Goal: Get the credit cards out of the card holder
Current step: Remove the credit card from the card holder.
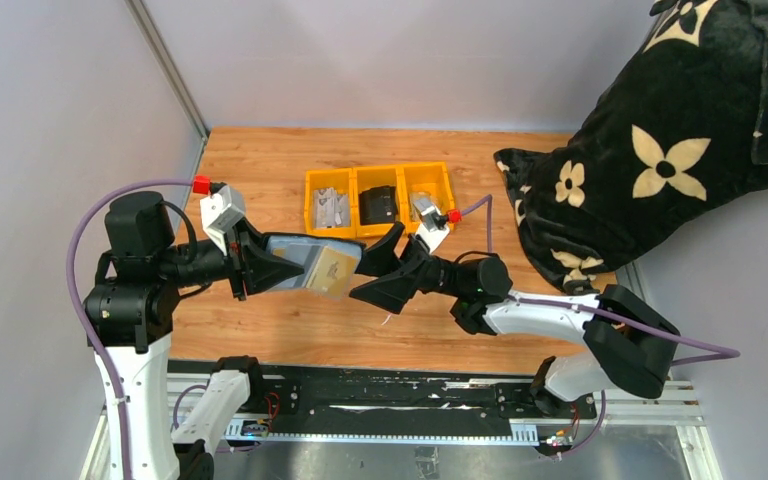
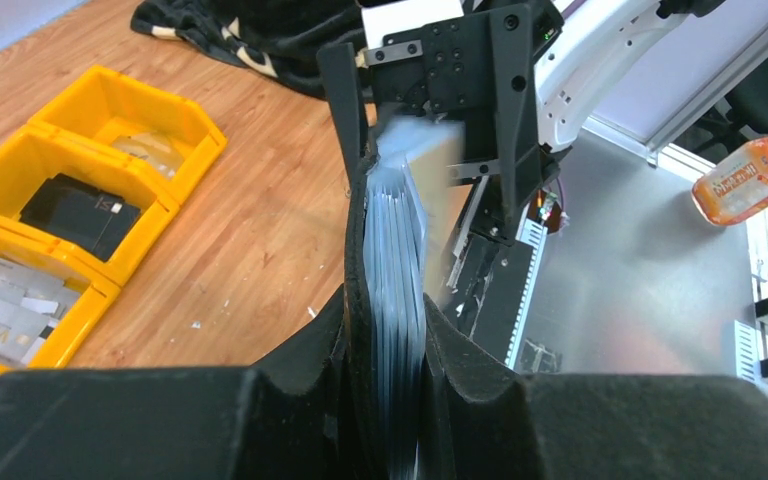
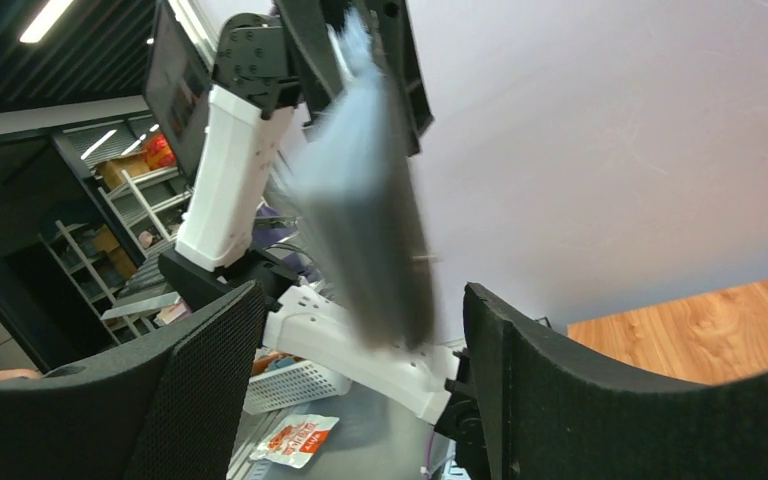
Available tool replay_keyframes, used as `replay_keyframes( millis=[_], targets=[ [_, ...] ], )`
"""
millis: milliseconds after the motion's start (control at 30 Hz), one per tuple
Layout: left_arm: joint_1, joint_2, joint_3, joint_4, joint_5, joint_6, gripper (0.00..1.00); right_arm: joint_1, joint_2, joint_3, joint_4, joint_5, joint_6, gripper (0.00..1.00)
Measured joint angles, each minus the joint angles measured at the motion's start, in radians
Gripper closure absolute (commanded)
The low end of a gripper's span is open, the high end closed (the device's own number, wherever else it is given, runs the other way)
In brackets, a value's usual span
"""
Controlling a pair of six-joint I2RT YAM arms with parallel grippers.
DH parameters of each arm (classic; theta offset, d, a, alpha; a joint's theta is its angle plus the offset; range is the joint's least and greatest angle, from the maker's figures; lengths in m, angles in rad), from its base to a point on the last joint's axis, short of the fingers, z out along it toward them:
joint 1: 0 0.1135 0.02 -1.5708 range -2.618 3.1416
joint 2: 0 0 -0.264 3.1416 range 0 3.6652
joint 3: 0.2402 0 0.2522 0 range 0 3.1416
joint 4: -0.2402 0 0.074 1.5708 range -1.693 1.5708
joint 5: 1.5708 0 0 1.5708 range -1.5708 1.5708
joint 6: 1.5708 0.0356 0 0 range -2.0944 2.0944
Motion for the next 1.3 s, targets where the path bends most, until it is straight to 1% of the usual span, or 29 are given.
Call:
replay_keyframes(
  millis=[133, 200, 233, 267, 333, 367, 400, 433, 500, 567, 600, 633, 667, 700, 733, 767, 800, 833, 900, 933, 1033, 1133, 1300],
  targets=[
    [0.000, 0.000, 0.000, 0.000, -0.004, -0.003, 1.00, 0.018, -0.017, 0.000, 0.011, 0.001, -0.002, 0.26],
    [0.000, 0.000, 0.001, 0.000, -0.004, -0.003, 1.00, 0.034, -0.019, 0.001, 0.013, 0.001, -0.009, 0.32],
    [0.000, 0.000, 0.001, 0.000, -0.004, -0.004, 1.00, 0.039, -0.019, 0.002, 0.012, 0.000, -0.013, 0.40],
    [0.000, 0.000, 0.002, 0.000, -0.004, -0.006, 1.00, 0.045, -0.019, 0.006, 0.006, 0.000, -0.019, 0.44],
    [0.000, 0.000, 0.003, 0.000, -0.004, -0.008, 0.98, 0.053, -0.019, 0.020, -0.018, 0.003, -0.036, 0.69],
    [0.000, 0.000, 0.003, 0.000, -0.004, -0.010, 0.93, 0.056, -0.019, 0.034, -0.052, 0.012, -0.053, 0.80],
    [0.000, -0.002, 0.003, 0.000, -0.003, -0.011, 0.83, 0.058, -0.020, 0.039, -0.061, 0.012, -0.056, 0.92],
    [0.000, -0.003, 0.003, 0.000, -0.005, -0.012, 0.76, 0.058, -0.023, 0.045, -0.083, 0.016, -0.067, 0.98],
    [0.001, -0.010, 0.003, 0.003, -0.009, -0.018, 0.65, 0.056, -0.043, 0.050, -0.167, 0.029, -0.097, 1.00],
    [0.001, -0.024, -0.008, 0.008, -0.018, -0.017, 0.59, 0.052, -0.079, 0.065, -0.283, 0.035, -0.134, 1.00],
    [0.001, -0.032, -0.020, 0.009, -0.019, -0.015, 0.56, 0.052, -0.109, 0.085, -0.375, 0.035, -0.163, 1.00],
    [0.001, -0.039, -0.031, 0.010, -0.023, -0.013, 0.50, 0.052, -0.142, 0.110, -0.479, 0.035, -0.195, 1.00],
    [0.001, -0.043, -0.042, 0.012, -0.024, -0.012, 0.42, 0.052, -0.168, 0.133, -0.565, 0.036, -0.226, 1.00],
    [0.001, -0.048, -0.055, 0.014, -0.024, -0.011, 0.30, 0.052, -0.203, 0.172, -0.694, 0.038, -0.272, 1.00],
    [0.001, -0.050, -0.062, 0.015, -0.024, -0.007, 0.16, 0.052, -0.222, 0.201, -0.774, 0.040, -0.304, 1.00],
    [0.001, -0.054, -0.074, 0.014, -0.023, -0.008, 0.05, 0.052, -0.246, 0.251, -0.901, 0.042, -0.355, 1.00],
    [0.001, -0.057, -0.083, 0.016, -0.026, 0.001, 0.02, 0.052, -0.257, 0.287, -0.983, 0.041, -0.391, 1.00],
    [0.001, -0.060, -0.092, 0.014, -0.034, 0.003, 0.00, 0.052, -0.264, 0.354, -1.123, 0.041, -0.451, 1.00],
    [0.001, -0.064, -0.099, 0.013, -0.046, 0.021, 0.00, 0.052, -0.253, 0.465, -1.328, 0.040, -0.539, 1.00],
    [0.001, -0.066, -0.101, 0.013, -0.051, 0.027, 0.00, 0.052, -0.237, 0.540, -1.451, 0.036, -0.592, 1.00],
    [0.001, -0.071, -0.101, 0.013, -0.060, 0.045, 0.00, 0.052, -0.165, 0.736, -1.749, 0.018, -0.718, 1.00],
    [0.001, -0.077, -0.101, 0.014, -0.053, 0.063, 0.00, 0.056, -0.063, 0.903, -2.002, -0.006, -0.818, 1.00],
    [0.000, -0.094, -0.128, 0.021, -0.031, 0.084, 0.00, 0.084, 0.106, 1.092, -2.290, -0.016, -0.946, 1.00]
  ],
)
